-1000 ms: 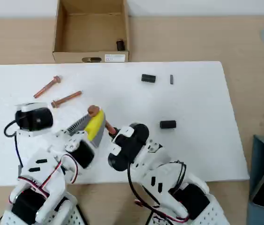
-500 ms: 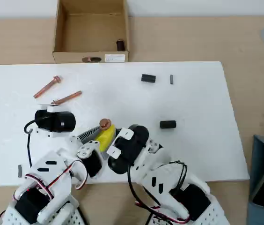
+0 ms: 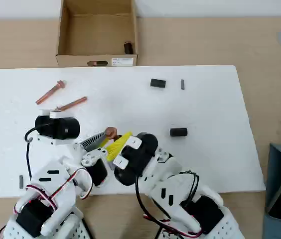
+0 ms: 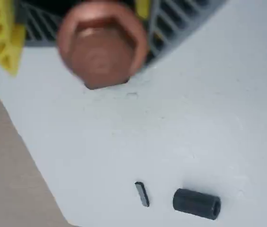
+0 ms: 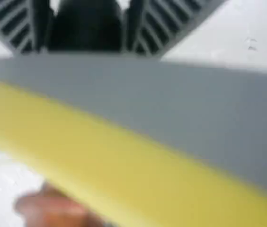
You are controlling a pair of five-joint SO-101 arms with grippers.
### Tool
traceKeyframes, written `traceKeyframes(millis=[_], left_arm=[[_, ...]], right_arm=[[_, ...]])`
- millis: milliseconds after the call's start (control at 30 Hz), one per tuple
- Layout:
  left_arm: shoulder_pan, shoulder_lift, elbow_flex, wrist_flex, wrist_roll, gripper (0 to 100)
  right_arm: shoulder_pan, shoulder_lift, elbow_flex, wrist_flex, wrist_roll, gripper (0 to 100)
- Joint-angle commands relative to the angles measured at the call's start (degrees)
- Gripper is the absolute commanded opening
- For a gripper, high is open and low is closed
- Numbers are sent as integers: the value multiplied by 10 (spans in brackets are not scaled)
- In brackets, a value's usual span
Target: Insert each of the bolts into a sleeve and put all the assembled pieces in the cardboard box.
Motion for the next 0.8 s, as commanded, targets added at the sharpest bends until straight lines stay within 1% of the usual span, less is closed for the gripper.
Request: traceKeyframes(millis=[0,133,300,400,433,500,567,633,767], left_arm=[[-22,-4,-9,0,-24,179],[-25,-4,-9,2,-31,179],[-19,-4,-10,25,-27,178],[-21,-4,-34,26,-30,172],[-21,-4,-45,26,-31,155],[-23,-4,-65,26,-32,81],[-41,-4,-76,25,-42,0],[-71,-4,-84,25,-61,16],[-142,-5,-105,25,-76,1]], right_arm=[[-6,-65,-24,-14,4,9],[-6,-65,-23,-14,4,9],[-6,-65,-23,-14,4,9],[-6,-65,-23,-14,4,9],[-6,-65,-23,-14,4,9],[-4,-65,-23,-13,3,9],[-3,-65,-23,-13,1,9],[-3,-65,-23,-13,1,9],[1,-65,-24,-13,-8,9]])
